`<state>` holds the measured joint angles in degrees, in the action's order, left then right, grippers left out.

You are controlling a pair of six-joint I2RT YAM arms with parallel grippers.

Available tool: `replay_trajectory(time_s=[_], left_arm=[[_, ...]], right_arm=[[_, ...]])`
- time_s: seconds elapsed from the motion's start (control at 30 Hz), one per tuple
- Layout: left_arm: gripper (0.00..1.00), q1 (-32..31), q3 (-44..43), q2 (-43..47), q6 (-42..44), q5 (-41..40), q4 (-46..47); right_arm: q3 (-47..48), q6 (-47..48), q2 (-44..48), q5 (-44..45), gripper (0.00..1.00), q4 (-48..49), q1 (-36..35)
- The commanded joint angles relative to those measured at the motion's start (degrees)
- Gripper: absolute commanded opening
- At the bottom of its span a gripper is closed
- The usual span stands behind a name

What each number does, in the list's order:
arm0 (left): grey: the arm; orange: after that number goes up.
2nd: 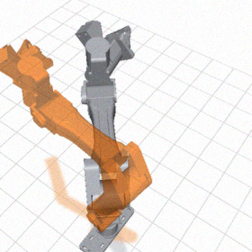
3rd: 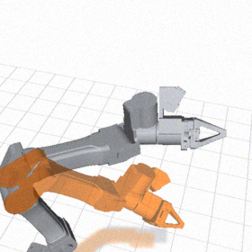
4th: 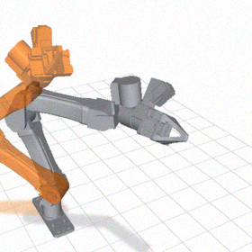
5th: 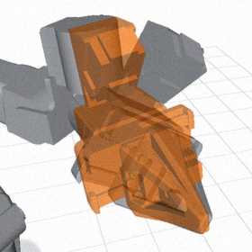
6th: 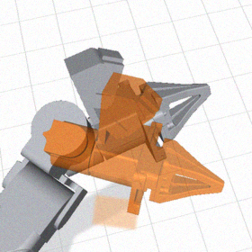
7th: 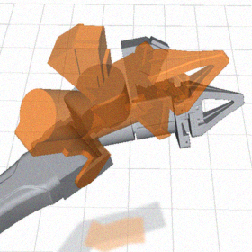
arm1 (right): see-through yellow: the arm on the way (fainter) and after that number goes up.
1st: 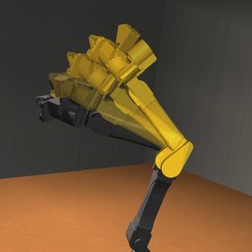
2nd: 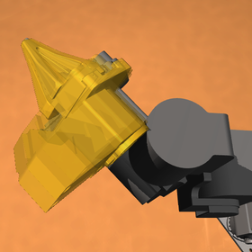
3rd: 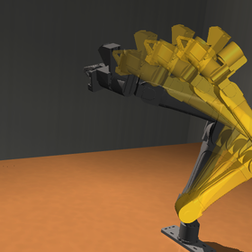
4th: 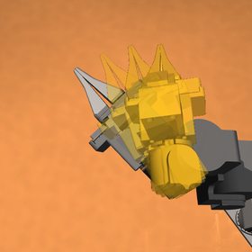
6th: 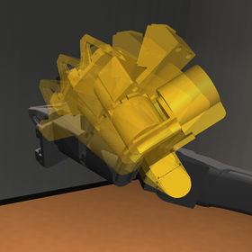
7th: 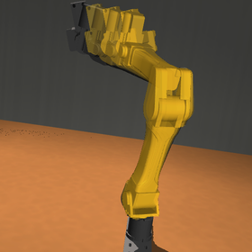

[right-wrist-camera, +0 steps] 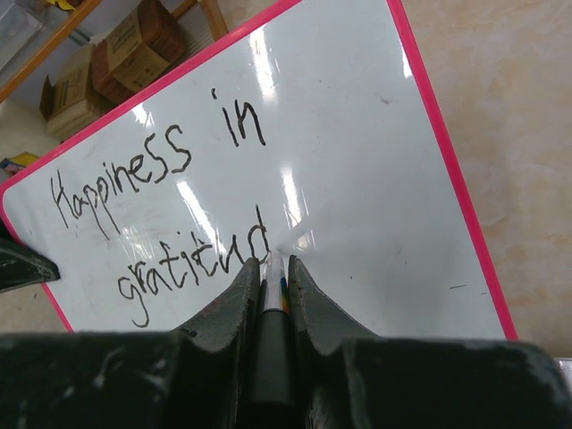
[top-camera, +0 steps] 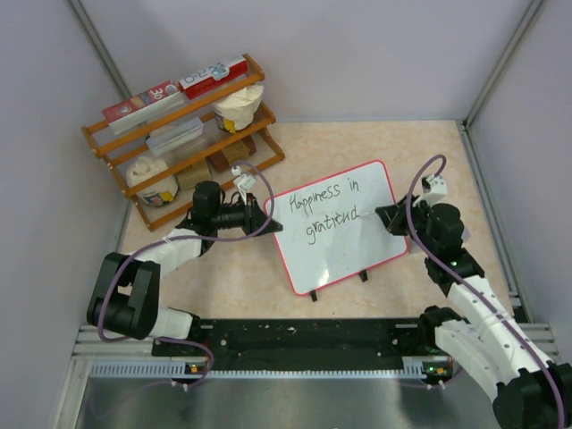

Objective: Write a sentence on the whiteboard

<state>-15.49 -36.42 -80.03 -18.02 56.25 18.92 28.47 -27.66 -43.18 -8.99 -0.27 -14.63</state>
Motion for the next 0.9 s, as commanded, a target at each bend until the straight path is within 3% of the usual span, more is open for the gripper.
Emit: replay_trajectory(time_s=[0.0, 0.87], left_arm=[[0.00, -1.5, 1.3, -1.3, 9.1, -3.1, -3.0], [0.00, -1.5, 1.1, -1.6, 9.2, -3.1, -3.1]], right_arm=[[1.7, -0.6, 2.0, 1.3, 0.00, 2.6, -0.5], [1.5, 0.0, -2.2, 1.3, 0.00, 5.2, -0.5]])
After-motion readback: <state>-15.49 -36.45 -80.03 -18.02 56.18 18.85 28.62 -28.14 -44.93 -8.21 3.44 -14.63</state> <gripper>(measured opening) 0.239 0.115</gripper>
